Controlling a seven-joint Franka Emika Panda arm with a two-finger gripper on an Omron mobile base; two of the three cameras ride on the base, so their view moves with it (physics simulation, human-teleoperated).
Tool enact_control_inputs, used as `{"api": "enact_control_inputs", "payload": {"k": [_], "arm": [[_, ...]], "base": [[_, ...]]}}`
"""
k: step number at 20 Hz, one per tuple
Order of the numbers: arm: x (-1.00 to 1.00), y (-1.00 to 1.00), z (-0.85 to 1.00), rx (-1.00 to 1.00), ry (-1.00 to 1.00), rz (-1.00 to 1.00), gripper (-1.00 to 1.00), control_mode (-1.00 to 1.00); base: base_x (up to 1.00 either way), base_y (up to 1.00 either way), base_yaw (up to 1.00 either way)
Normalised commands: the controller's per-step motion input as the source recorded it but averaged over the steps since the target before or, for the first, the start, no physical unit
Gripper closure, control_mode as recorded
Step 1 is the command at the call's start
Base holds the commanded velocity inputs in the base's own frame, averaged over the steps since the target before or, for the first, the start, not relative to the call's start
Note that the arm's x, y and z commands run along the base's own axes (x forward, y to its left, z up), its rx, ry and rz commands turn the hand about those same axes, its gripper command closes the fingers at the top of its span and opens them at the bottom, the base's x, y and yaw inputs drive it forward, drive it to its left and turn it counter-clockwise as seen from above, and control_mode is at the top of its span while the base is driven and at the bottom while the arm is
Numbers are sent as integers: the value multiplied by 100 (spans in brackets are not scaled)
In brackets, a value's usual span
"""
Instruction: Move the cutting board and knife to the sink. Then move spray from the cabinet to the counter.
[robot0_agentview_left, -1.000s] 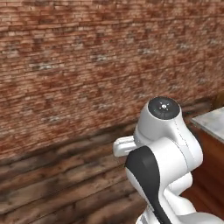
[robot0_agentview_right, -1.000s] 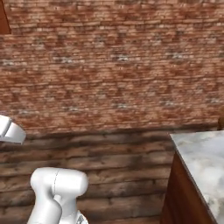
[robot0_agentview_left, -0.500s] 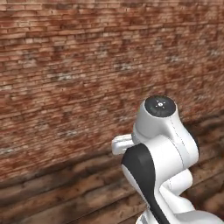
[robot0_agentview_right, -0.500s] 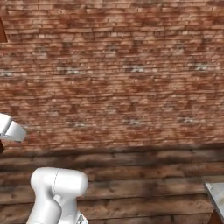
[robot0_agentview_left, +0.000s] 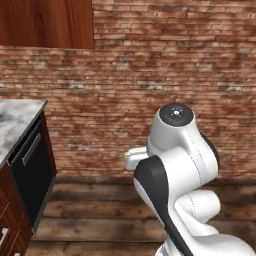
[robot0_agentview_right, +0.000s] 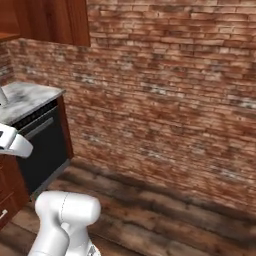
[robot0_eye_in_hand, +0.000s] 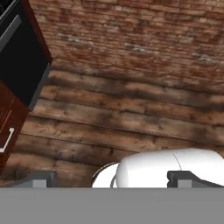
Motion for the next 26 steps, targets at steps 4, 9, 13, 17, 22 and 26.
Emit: {"api": "enact_control_inputs", "payload": {"k": [4,9,13,17,22,26], "arm": [[0,0,0,0,0,0,-100,100],[0,0,0,0,0,0,-100,100],[0,0,0,0,0,0,-100,100],[0,0,0,0,0,0,-100,100],[0,0,0,0,0,0,-100,100],[0,0,0,0,0,0,-100,100]], "base": [[81,0,69],[100,-27,62],[69,-13,67],[0,-2,79],[-5,-7,69],[1,-6,11]]}}
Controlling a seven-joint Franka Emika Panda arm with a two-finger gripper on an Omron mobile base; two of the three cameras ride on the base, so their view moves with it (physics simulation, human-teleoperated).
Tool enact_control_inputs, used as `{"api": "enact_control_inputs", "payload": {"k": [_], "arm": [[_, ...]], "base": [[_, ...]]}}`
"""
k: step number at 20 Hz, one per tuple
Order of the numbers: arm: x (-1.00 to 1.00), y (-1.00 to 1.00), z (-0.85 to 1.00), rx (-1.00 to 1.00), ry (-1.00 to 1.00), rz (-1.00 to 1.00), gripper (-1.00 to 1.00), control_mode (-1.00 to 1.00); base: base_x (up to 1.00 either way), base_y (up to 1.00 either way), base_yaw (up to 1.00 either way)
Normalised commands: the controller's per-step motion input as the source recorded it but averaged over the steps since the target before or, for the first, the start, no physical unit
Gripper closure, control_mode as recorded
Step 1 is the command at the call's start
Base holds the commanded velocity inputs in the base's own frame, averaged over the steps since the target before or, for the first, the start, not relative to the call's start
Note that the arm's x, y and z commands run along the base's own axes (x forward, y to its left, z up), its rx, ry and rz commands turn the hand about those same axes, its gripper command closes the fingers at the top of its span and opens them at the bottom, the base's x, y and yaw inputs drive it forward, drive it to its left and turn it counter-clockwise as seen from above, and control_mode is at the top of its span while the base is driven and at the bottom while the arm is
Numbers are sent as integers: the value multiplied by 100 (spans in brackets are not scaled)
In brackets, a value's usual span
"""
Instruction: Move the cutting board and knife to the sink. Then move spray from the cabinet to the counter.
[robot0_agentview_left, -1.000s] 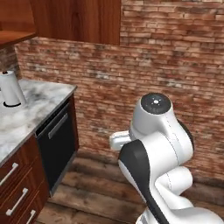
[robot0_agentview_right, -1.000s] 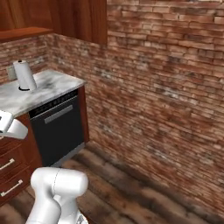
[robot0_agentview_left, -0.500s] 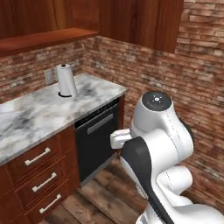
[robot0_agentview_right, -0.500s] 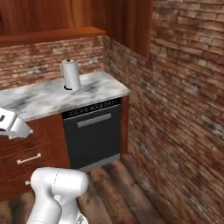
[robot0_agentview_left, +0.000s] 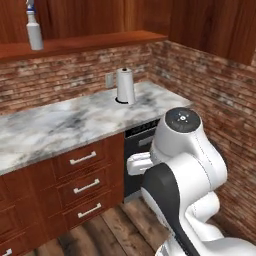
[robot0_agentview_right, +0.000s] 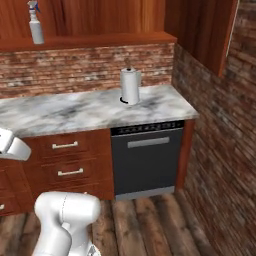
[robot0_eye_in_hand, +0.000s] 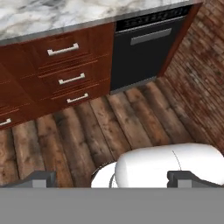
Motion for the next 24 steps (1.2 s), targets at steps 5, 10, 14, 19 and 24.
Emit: {"api": "enact_control_inputs", "payload": {"k": [5,10,14,19,24], "arm": [[0,0,0,0,0,0,-100,100],[0,0,0,0,0,0,-100,100],[0,0,0,0,0,0,-100,100],[0,0,0,0,0,0,-100,100],[0,0,0,0,0,0,-100,100]], "base": [[28,-9,50],[0,-28,51],[65,-18,8],[100,-11,4],[96,-11,25]]}}
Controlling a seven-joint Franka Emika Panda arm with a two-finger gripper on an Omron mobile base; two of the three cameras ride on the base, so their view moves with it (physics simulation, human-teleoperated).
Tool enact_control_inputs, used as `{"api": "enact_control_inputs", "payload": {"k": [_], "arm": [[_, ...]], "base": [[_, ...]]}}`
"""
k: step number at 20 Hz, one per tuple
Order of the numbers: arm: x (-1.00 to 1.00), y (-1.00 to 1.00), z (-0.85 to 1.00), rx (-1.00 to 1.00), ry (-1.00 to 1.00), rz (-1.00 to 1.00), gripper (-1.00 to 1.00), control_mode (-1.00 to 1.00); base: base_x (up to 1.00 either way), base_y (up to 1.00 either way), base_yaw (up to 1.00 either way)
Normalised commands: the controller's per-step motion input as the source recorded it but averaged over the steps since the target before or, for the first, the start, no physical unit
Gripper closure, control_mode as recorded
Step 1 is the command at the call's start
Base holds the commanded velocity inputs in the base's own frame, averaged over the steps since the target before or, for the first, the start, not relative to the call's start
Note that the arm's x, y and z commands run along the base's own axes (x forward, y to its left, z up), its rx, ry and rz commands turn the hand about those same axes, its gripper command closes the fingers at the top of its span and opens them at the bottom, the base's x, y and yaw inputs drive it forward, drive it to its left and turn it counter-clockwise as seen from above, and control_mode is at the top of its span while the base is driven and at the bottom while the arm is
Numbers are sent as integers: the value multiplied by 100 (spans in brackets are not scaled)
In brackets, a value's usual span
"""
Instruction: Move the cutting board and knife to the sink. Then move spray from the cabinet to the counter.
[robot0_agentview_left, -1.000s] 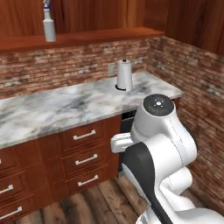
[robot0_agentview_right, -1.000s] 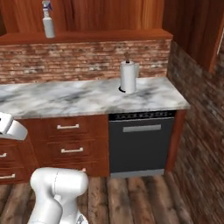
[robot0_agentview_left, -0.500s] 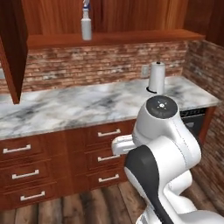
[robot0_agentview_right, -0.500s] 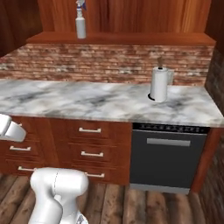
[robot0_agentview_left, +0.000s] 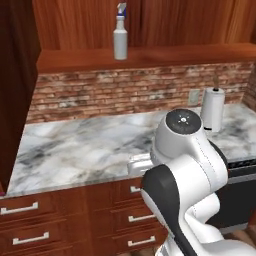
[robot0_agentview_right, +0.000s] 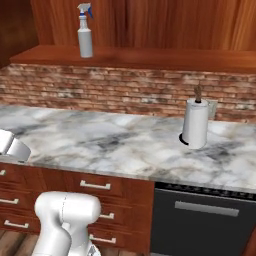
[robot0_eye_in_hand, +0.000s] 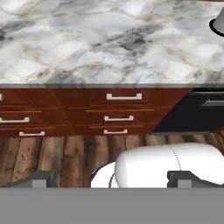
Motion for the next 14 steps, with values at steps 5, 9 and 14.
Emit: {"api": "enact_control_inputs", "payload": {"k": [5,9,14], "arm": [[0,0,0,0,0,0,-100,100],[0,0,0,0,0,0,-100,100],[0,0,0,0,0,0,-100,100]], "base": [[74,-8,9],[11,4,-14],[0,16,-20]]}}
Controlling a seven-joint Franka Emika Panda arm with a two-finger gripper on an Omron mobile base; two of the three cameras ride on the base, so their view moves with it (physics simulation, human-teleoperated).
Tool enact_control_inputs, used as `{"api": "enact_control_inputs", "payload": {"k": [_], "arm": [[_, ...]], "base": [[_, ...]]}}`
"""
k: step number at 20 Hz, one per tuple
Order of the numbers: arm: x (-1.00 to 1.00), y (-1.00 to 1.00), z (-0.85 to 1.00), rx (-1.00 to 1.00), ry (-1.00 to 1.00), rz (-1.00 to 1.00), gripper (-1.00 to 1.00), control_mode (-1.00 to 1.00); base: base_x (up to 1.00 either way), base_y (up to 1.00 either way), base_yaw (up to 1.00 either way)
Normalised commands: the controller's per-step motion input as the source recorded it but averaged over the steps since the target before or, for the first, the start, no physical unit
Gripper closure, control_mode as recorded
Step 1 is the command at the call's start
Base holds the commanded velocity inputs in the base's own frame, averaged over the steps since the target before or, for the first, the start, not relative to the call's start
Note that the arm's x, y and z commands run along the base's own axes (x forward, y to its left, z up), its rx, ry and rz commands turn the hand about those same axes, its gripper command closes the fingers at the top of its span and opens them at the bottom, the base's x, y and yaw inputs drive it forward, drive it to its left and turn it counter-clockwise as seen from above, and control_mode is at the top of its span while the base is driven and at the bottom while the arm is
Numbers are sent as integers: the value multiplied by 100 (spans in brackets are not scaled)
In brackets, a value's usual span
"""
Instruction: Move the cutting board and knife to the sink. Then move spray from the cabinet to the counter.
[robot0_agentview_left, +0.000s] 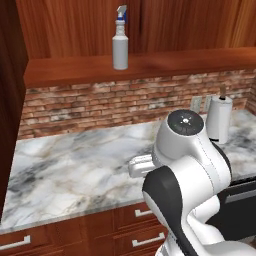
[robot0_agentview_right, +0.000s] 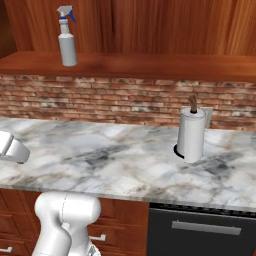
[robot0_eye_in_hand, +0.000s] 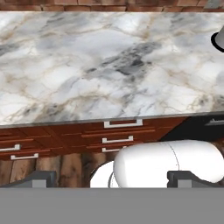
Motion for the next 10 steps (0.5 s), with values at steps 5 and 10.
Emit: {"api": "enact_control_inputs", "payload": {"k": [5,10], "arm": [[0,0,0,0,0,0,-100,100],[0,0,0,0,0,0,-100,100]], "base": [[-17,0,0],[0,0,0]]}}
